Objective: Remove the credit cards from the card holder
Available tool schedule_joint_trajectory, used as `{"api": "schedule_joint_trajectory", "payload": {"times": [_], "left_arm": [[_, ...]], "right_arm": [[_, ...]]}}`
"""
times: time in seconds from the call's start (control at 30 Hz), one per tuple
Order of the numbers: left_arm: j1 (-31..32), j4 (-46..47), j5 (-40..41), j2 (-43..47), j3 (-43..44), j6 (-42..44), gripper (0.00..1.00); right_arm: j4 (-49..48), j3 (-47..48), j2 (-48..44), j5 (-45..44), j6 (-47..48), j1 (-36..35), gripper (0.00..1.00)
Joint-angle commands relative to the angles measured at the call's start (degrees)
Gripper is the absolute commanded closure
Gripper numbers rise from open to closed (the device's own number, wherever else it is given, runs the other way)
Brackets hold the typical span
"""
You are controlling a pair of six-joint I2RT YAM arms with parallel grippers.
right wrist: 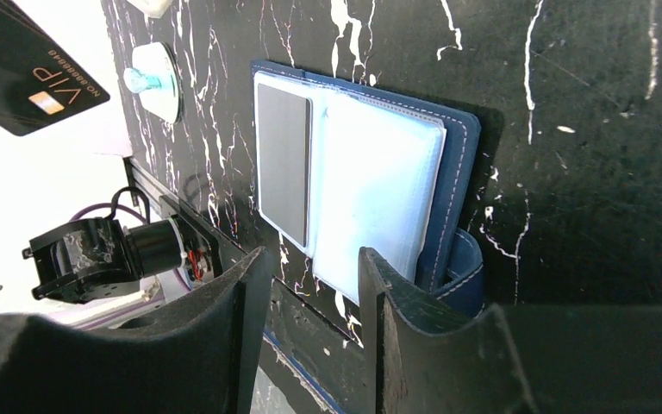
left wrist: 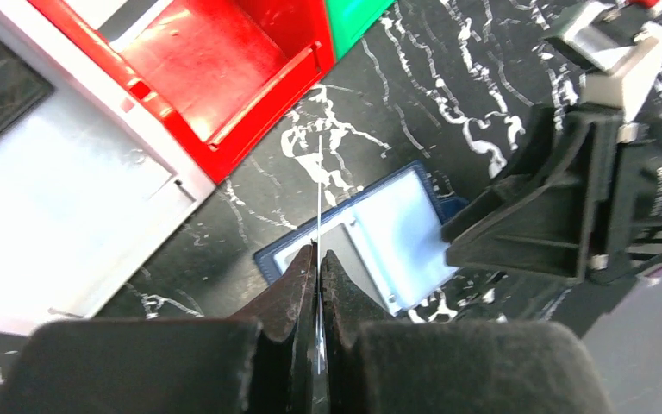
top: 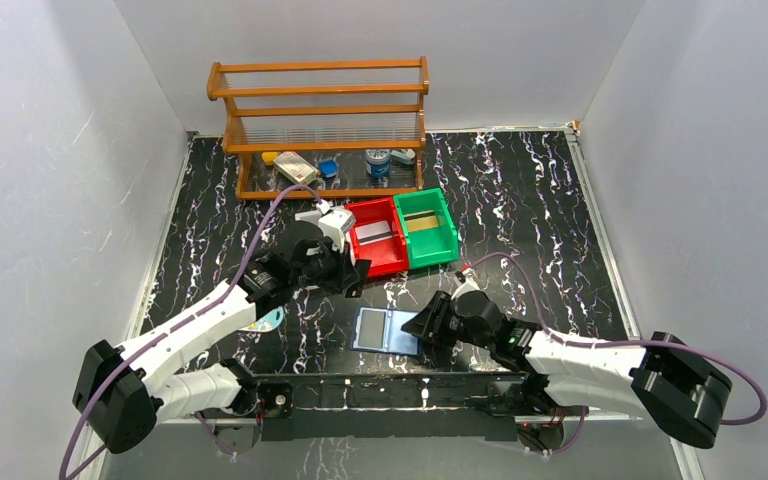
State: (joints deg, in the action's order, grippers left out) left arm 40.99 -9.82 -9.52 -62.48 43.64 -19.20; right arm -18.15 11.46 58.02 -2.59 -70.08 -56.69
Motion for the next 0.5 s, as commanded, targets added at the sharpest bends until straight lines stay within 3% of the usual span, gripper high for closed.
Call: {"api": "schedule_joint_trajectory", "payload": {"times": [0.0,0.47], "left_arm": [[0.04,-3.84,3.39,2.35,2.22,8.9,1.0],[0.0,-8.06,14.66,1.77,7.44,32.72,1.0]], "right_arm": [[-1.04,-1.47,-3.65,-2.03,0.26,0.09,0.49],[2.11,-2.41,-9.02,-5.75,-1.09,0.08,0.49]]}}
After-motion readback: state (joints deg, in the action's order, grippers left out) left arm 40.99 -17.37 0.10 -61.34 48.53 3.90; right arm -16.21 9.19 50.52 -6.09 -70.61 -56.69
